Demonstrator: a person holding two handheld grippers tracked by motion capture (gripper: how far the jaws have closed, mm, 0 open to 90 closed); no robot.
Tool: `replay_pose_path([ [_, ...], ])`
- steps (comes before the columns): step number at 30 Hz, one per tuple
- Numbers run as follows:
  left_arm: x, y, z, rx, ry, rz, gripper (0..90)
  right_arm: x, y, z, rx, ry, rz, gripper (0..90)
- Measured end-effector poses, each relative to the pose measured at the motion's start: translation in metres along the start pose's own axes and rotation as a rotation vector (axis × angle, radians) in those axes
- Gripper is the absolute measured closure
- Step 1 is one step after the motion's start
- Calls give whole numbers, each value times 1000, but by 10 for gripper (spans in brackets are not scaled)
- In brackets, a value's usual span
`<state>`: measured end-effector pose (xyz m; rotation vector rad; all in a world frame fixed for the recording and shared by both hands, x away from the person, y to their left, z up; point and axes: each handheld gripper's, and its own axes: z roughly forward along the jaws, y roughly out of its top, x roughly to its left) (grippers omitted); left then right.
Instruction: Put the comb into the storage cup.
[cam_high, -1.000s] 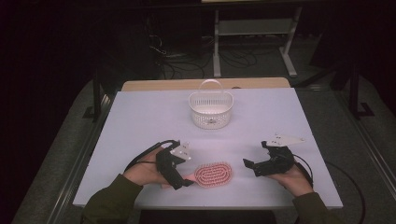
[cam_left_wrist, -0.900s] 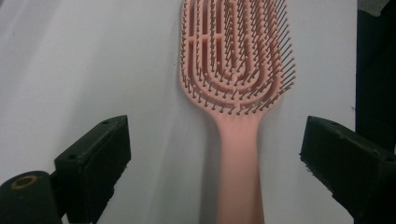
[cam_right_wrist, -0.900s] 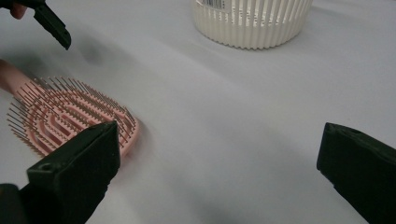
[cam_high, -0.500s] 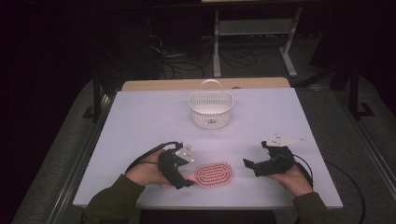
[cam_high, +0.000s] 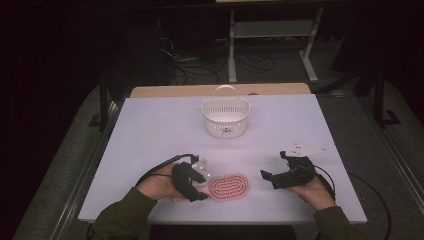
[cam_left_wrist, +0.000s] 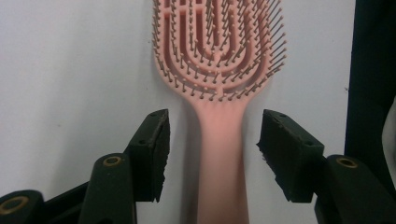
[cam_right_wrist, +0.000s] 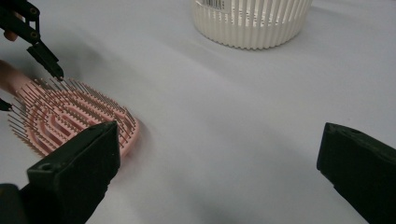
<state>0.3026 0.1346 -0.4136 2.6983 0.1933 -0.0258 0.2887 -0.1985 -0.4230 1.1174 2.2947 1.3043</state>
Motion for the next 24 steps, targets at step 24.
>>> replay_pose_path([
  [24,-2,5,9,59,11,13,618,0,0,-1,-3,2,4,0],
])
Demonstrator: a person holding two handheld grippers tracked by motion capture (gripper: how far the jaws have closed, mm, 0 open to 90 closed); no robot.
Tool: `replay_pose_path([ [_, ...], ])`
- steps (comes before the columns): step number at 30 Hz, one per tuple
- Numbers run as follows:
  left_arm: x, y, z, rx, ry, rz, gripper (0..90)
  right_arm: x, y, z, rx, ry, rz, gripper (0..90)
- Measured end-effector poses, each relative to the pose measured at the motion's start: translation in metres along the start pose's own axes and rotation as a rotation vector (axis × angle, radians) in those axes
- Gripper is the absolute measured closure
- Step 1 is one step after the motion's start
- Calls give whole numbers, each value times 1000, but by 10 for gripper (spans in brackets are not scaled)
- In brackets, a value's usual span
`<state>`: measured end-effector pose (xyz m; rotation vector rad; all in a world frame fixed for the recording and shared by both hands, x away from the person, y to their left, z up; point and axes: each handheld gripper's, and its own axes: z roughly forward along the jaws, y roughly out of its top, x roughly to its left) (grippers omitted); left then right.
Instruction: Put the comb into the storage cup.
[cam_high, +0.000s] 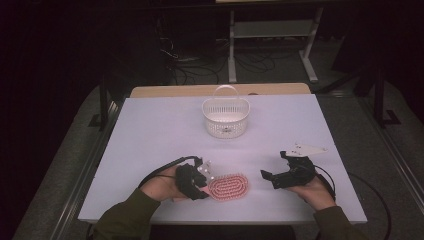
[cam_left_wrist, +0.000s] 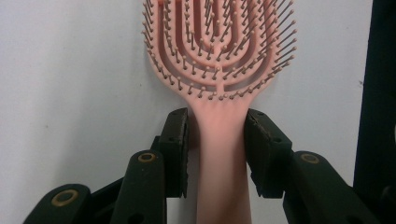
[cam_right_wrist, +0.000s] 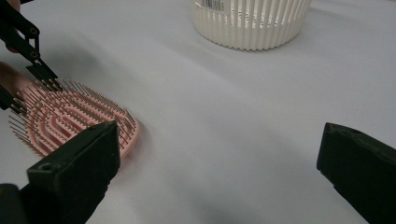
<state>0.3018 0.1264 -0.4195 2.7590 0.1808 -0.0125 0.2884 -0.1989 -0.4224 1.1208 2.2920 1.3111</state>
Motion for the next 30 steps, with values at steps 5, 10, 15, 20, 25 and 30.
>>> replay_pose_path([
  [5,-1,1,0,4,9,5,631,0,0,0,0,0,0,0],
  [10,-3,2,1,11,20,9,643,0,0,0,1,0,-1,0],
  [15,-4,2,2,11,25,7,656,0,0,1,-1,0,-3,0],
  [20,-4,2,2,14,22,7,685,0,0,1,0,0,-3,0],
  [25,-4,2,2,14,25,3,694,0,0,1,5,2,-3,0],
  [30,-4,1,2,4,26,8,699,0,0,1,3,0,-3,0],
])
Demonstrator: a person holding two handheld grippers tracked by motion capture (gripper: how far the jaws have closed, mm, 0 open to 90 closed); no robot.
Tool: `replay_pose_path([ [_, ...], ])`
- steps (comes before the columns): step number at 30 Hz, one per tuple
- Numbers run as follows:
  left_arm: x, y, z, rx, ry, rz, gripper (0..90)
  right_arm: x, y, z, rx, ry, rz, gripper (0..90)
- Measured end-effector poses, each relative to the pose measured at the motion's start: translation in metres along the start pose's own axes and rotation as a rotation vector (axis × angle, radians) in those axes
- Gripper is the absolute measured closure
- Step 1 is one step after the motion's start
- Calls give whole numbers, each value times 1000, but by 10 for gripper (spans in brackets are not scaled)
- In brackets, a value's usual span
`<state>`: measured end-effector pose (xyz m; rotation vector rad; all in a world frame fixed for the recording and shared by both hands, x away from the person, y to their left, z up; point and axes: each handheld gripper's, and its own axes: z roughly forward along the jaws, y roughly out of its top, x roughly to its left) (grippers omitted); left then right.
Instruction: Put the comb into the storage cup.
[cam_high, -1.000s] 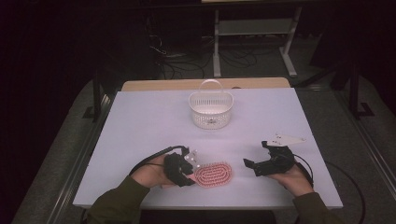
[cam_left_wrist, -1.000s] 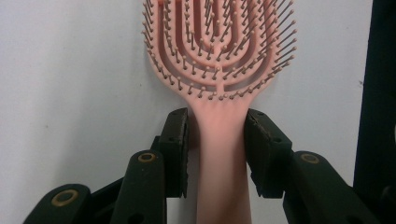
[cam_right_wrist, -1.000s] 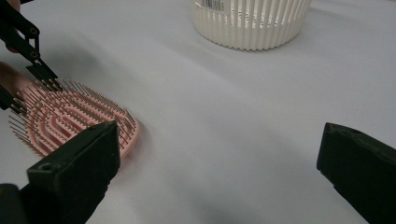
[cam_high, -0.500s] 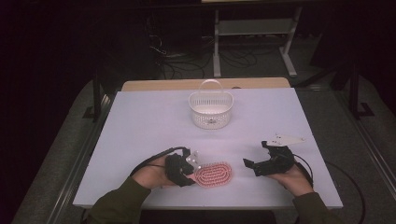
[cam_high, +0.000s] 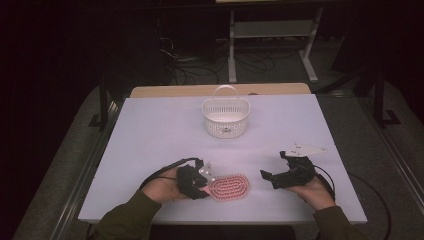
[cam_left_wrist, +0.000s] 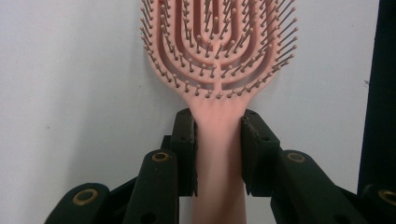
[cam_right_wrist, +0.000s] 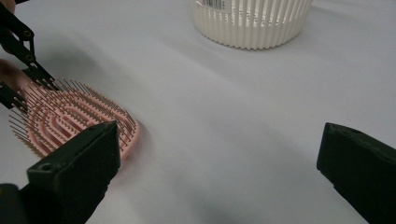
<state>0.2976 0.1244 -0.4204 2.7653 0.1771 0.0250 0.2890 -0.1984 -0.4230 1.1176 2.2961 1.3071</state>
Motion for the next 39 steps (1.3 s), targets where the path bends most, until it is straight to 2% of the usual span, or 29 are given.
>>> replay_pose_path([
  [9,2,-4,-1,-24,-16,0,700,0,0,0,0,0,3,0],
  [13,5,-6,-2,-43,-36,-21,699,-1,0,0,1,0,4,0],
  [22,6,-8,-4,-63,-53,-24,699,0,0,0,-1,0,3,0],
  [33,10,-11,-14,-124,-31,-50,699,0,0,0,0,1,2,0],
  [39,11,-13,-20,-174,-19,-74,699,0,0,0,0,2,3,0],
])
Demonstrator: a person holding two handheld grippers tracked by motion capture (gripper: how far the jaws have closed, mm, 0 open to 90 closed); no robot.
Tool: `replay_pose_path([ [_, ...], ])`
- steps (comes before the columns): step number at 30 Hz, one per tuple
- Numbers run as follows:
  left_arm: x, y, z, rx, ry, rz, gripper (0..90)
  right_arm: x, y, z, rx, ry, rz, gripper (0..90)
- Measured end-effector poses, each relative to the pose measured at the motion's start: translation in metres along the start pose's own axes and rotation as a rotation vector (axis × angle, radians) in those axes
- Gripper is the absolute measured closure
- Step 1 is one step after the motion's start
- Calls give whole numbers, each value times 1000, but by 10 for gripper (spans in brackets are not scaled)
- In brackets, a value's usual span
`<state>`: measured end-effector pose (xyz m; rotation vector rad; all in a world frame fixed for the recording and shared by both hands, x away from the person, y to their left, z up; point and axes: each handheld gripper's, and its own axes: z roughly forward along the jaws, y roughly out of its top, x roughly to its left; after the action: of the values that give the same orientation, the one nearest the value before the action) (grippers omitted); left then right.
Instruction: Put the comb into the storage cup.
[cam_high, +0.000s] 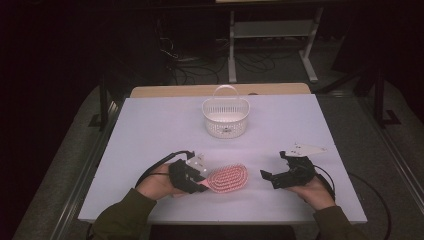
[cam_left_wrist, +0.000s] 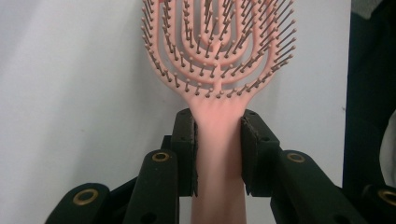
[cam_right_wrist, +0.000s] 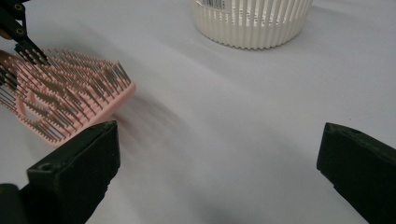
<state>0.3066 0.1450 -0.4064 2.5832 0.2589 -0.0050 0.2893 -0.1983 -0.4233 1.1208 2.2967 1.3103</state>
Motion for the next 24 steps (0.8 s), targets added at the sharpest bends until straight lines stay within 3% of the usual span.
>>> replay_pose_path([
  [24,12,-10,-13,-169,98,-130,699,0,0,0,0,0,3,0],
])
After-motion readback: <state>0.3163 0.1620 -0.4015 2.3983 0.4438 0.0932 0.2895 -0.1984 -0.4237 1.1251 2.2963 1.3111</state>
